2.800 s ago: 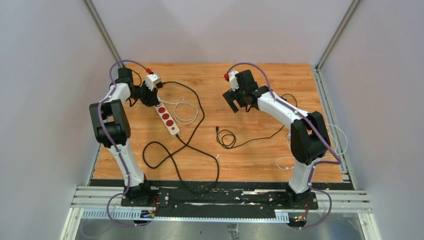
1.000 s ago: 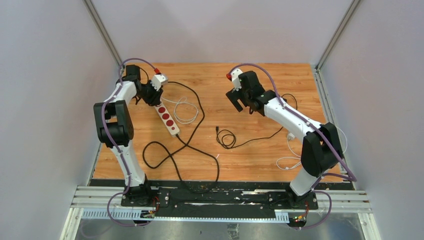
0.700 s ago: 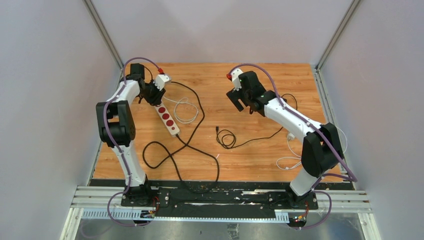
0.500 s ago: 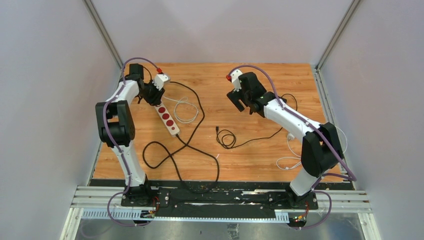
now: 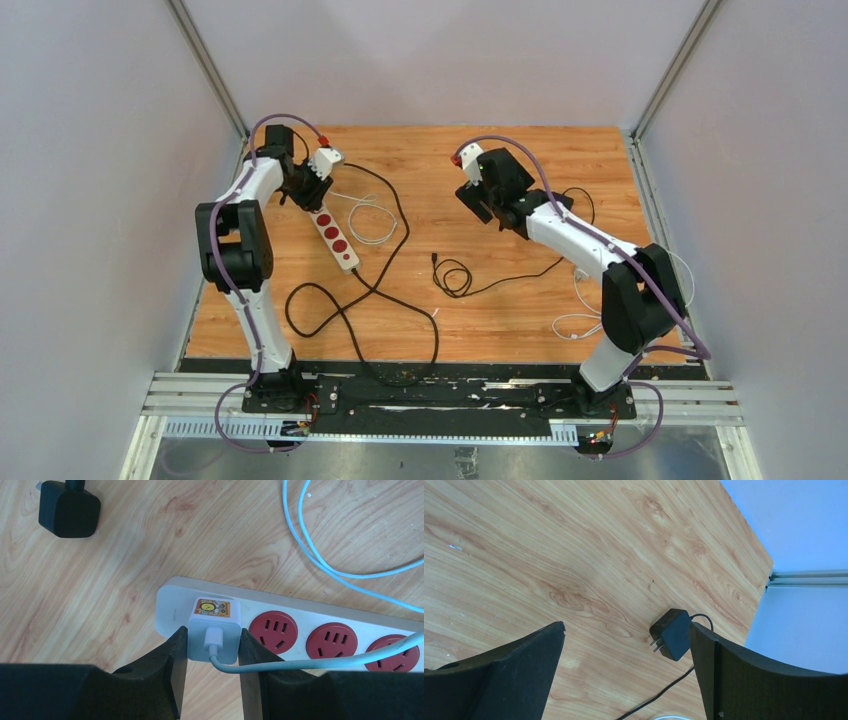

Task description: Insert the plug

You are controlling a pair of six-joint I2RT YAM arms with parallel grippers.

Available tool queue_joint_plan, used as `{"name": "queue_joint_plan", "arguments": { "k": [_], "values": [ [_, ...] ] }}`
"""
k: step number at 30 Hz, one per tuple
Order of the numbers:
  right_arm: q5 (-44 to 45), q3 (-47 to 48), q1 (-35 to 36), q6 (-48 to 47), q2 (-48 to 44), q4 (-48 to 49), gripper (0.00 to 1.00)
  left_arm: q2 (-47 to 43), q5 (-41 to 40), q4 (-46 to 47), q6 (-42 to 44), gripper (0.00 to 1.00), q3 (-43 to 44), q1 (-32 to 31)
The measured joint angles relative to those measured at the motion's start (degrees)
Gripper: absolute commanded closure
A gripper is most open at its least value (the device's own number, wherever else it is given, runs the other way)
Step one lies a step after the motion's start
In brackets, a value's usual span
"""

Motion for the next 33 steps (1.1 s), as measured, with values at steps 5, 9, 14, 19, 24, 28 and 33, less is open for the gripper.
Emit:
{"name": "queue_joint_plan", "arguments": {
  "k": [5, 9, 14, 19, 24, 28, 33],
  "values": [
    [0.79, -3.21, 0.0, -1.36, -0.57, 2.51, 0.0, 0.2, -4.61, -0.59, -1.36, 1.0, 0.55, -1.6],
    [1.42, -4.28, 0.0, -2.21, -0.85, 4.02, 0.0, 0.46, -7.37, -1.14, -2.34, 1.0, 1.11, -2.56],
    [1.46, -5.11, 0.0, -2.62, -1.73, 5.75, 0.0, 0.7, -7.89, -1.49, -2.29, 0.99, 1.51, -2.56],
    [1.51, -5.2, 0.0, -2.64, -3.28, 6.19, 0.0, 1.29, -7.5, -2.67, -1.88, 0.85, 2.62, -2.56],
    [1.92, -5.2, 0.0, -2.67, -4.5, 5.86, 0.0, 1.42, -6.27, -2.99, -1.25, 0.76, 2.86, -2.49],
    [2.78, -5.2, 0.0, -2.8, -5.73, 5.4, 0.0, 1.51, -5.7, -3.34, -1.09, 0.68, 3.19, -2.43],
    [2.97, -5.2, 0.0, -2.8, -7.1, 5.38, 0.0, 1.49, -4.52, -3.5, -0.44, 0.57, 3.23, -2.05]
  ]
}}
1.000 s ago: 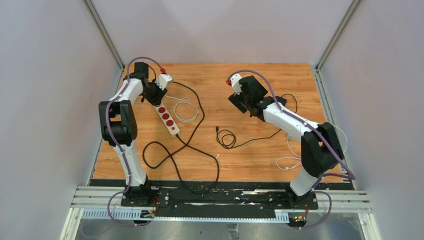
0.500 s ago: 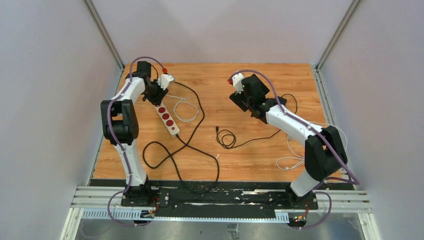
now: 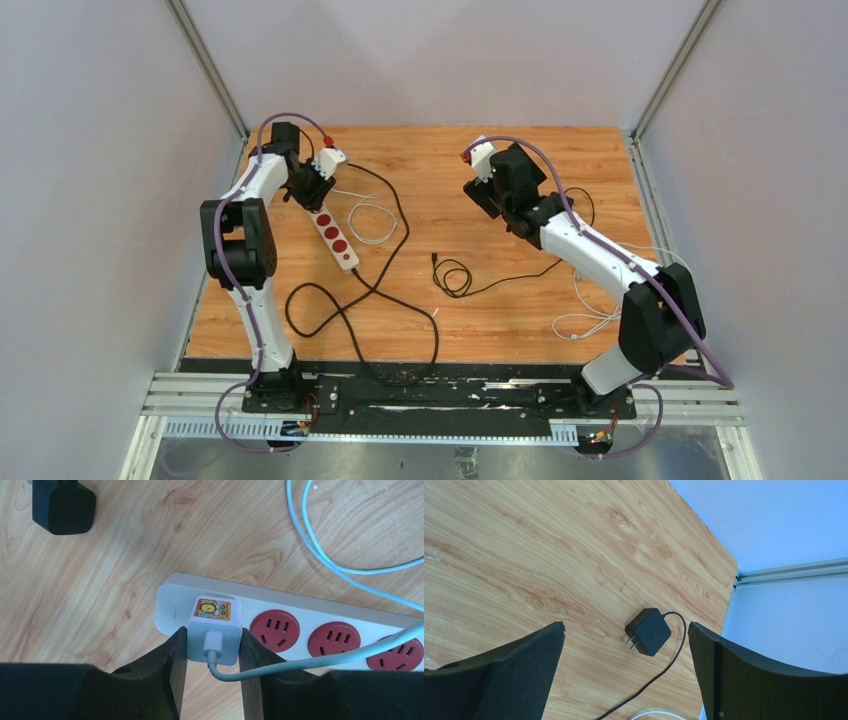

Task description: Insert the plug

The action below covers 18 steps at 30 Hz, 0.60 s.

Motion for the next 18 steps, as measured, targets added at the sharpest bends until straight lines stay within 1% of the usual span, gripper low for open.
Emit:
{"name": "queue_joint_plan", "arguments": {
  "k": [6, 11, 12, 13, 16, 17, 18],
  "values": [
    [0.33, 0.0, 0.0, 0.0, -0.24, -0.59, 0.0, 0.98, 1.2, 0.0, 0.13, 0.5, 0.09, 0.2],
    [0.48, 0.0, 0.0, 0.0, -0.5, -1.11, 0.0, 1.73, 2.69, -0.24, -0.26, 0.46, 0.37, 0.33],
    [0.48, 0.0, 0.0, 0.0, -0.61, -1.22, 0.0, 1.79, 2.75, -0.26, -0.35, 0.42, 0.44, 0.33],
    [0.48, 0.0, 0.0, 0.0, -0.72, -1.25, 0.0, 1.81, 3.08, -0.31, -0.48, 0.35, 0.46, 0.35],
    [0.48, 0.0, 0.02, 0.0, -1.2, -1.27, 0.0, 1.84, 3.69, -0.13, -0.74, 0.31, 0.66, 0.48],
    [0.46, 0.0, 0.02, 0.0, -1.33, -1.22, 0.0, 1.84, 4.11, -0.31, -0.87, 0.25, 0.66, 0.52],
    [0.46, 0.0, 0.02, 0.02, -1.44, -1.25, 0.0, 1.84, 4.46, -0.5, -0.94, 0.23, 0.66, 0.52]
  ]
}}
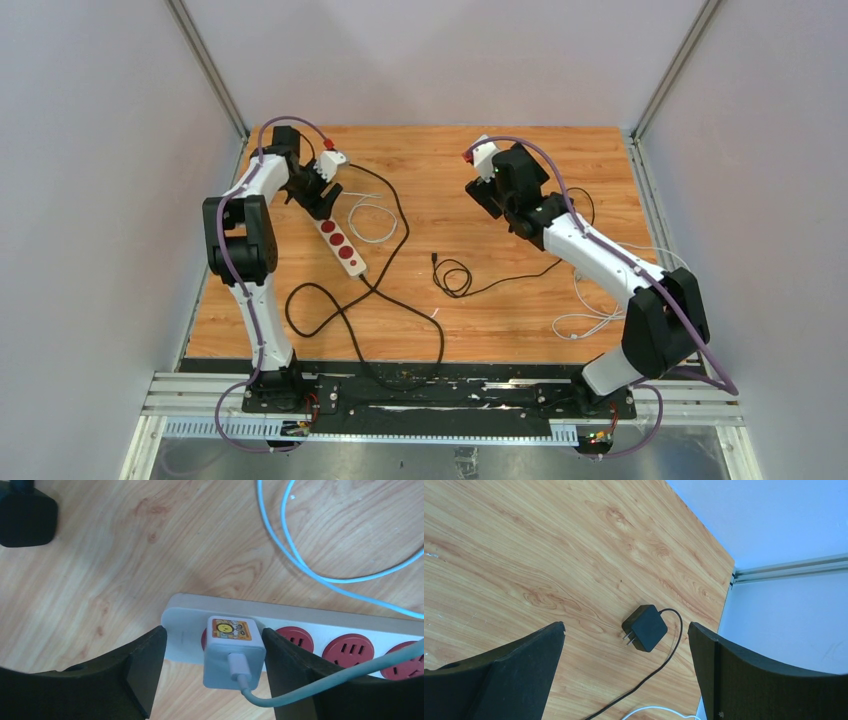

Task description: Insert the plug

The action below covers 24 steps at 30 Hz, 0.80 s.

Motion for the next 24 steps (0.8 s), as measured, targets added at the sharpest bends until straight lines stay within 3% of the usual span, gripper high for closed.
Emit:
{"name": "queue_joint_plan", "arguments": {
  "k": [2, 6, 24],
  "values": [
    [-0.02, 0.0, 0.0, 0.0, -0.22, -0.02, 0.0, 0.0, 0.83, -0.44, -0.15, 0.06, -0.04, 0.02],
    [-0.15, -0.02, 0.0, 0.02, -0.68, -0.02, 0.0, -0.39, 2.95, -2.12, -0.96, 0.01, -0.31, 0.02],
    [-1.6, -3.69, 0.15, 0.02, -8.04, -0.17, 0.0, -14.05, 3.69, 0.17, -8.35, 0.0, -7.93, 0.02]
  ]
}}
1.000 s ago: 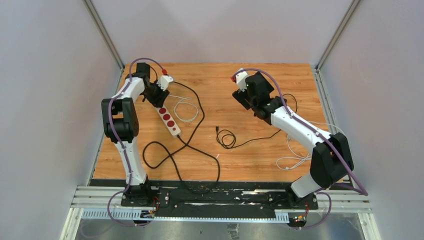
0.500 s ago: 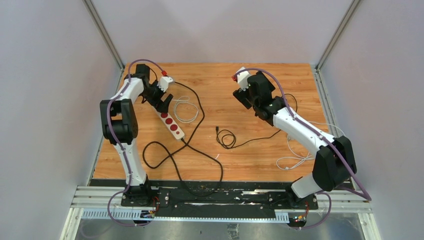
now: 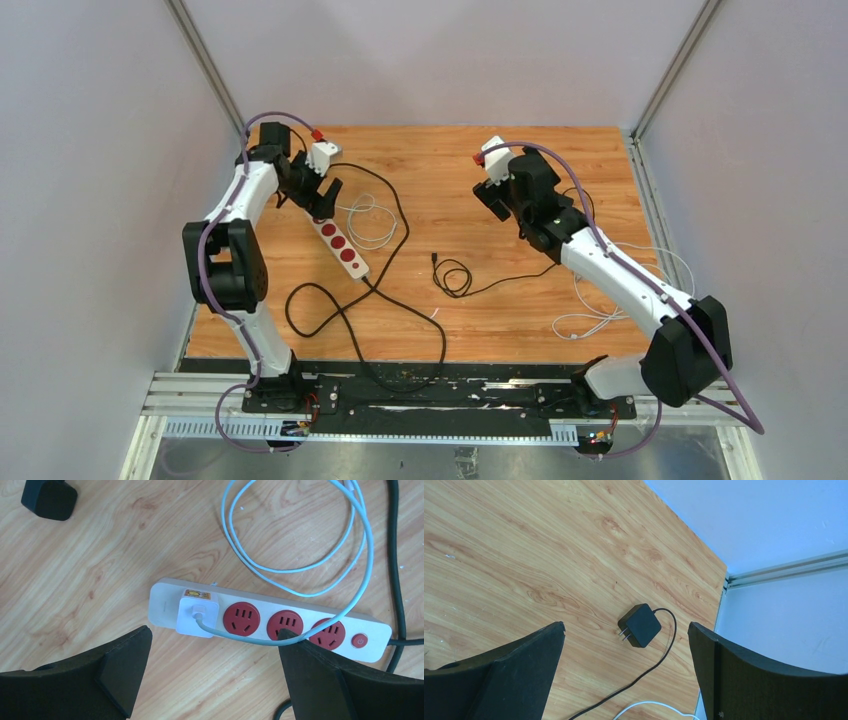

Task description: Insert the plug

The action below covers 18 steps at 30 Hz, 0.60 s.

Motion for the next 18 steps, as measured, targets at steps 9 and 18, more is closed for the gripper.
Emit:
{"name": "queue_joint_plan", "arguments": {
  "k": [9, 18],
  "values": [
    [-0.57, -0.11, 0.0, -0.2, -1.18, -0.11, 0.0, 2.71, -1.95, 4.07, -4.31, 0.32, -0.72, 0.0],
    [-0.55, -0.11, 0.0, -0.37, -1.18, -0.24, 0.0, 4.9, -2.14, 5.11, -4.17, 0.6, -0.7, 0.09]
  ]
}}
